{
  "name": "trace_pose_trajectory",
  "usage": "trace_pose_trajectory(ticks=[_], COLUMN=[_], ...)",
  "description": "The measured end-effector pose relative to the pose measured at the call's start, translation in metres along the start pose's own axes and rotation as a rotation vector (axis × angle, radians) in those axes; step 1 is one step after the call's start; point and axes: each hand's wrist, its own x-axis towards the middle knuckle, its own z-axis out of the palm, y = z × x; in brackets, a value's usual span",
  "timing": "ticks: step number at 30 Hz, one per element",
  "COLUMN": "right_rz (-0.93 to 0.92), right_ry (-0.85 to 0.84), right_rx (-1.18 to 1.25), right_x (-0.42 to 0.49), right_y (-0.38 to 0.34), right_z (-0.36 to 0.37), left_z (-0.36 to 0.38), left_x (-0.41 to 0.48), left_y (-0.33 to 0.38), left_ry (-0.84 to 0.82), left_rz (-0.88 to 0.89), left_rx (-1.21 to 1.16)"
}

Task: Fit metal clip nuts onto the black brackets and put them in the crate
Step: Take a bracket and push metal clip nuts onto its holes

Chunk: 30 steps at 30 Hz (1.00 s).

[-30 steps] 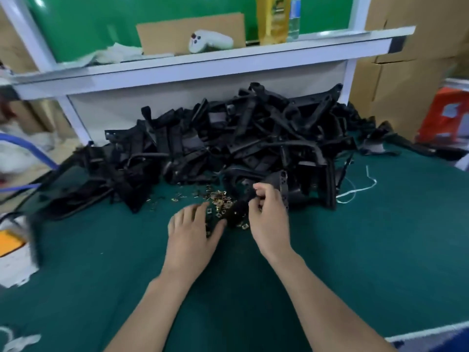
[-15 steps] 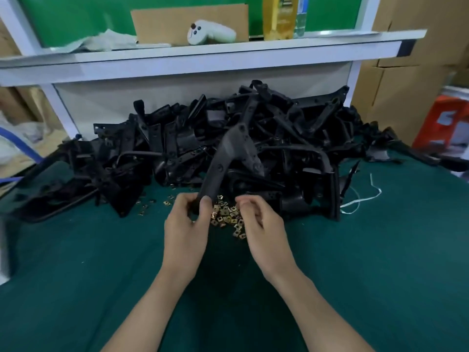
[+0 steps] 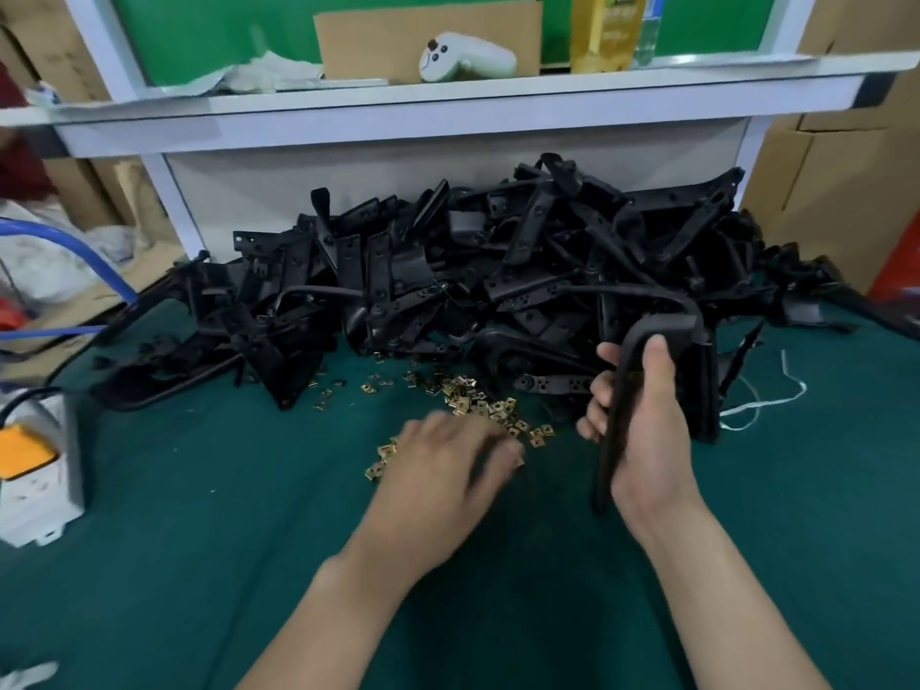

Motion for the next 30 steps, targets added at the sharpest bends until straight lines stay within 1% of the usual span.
trace_pose_trajectory(ticks=[1, 3, 5, 7, 11, 13, 15, 19, 24, 26, 27, 28, 30], right_rz=[-0.057, -0.162, -0.216, -0.27, -0.388, -0.409, -0.416, -0.425, -0.459, -0.472, -0.477, -0.481, -0.488], right_ry=[-0.002, -0.024, -0.029, -0.058, -0.083, -0.116, -0.171, -0.233, -0.254, -0.281, -0.298, -0.313, -0.331], right_rx=[-0.07, -0.225, -0.429, -0.618, -0.914, -1.189, -1.381, -1.478, -1.511, -1.51, -1.506, -1.502, -1.491], right_x=[-0.001, -0.007, -0.015, -0.022, -0.023, -0.022, -0.021, -0.017, -0.013, -0.012, -0.011, -0.01, -0.008], right_y=[0.0, 0.003, 0.008, 0.012, 0.016, 0.018, 0.026, 0.038, 0.043, 0.042, 0.042, 0.041, 0.041], right_z=[-0.001, -0.001, 0.001, 0.003, 0.004, 0.005, 0.007, 0.008, 0.008, 0.009, 0.009, 0.009, 0.008], left_z=[-0.003, -0.005, -0.001, 0.002, 0.0, 0.0, 0.001, 0.001, -0.002, -0.003, -0.004, -0.006, -0.013], left_x=[0.001, 0.0, 0.0, 0.001, 0.007, 0.009, 0.01, 0.012, 0.016, 0.014, 0.015, 0.017, 0.023], left_y=[-0.01, -0.028, -0.039, -0.044, -0.051, -0.052, -0.052, -0.051, -0.054, -0.058, -0.059, -0.059, -0.058], left_ry=[0.022, -0.065, -0.166, -0.16, -0.032, -0.014, -0.011, 0.058, 0.178, 0.205, 0.225, 0.262, 0.362], left_rz=[-0.107, -0.305, -0.389, -0.397, -0.365, -0.374, -0.381, -0.362, -0.367, -0.387, -0.409, -0.452, -0.608], left_rx=[0.082, 0.199, 0.268, 0.325, 0.309, 0.272, 0.26, 0.303, 0.318, 0.239, 0.144, -0.003, -0.42])
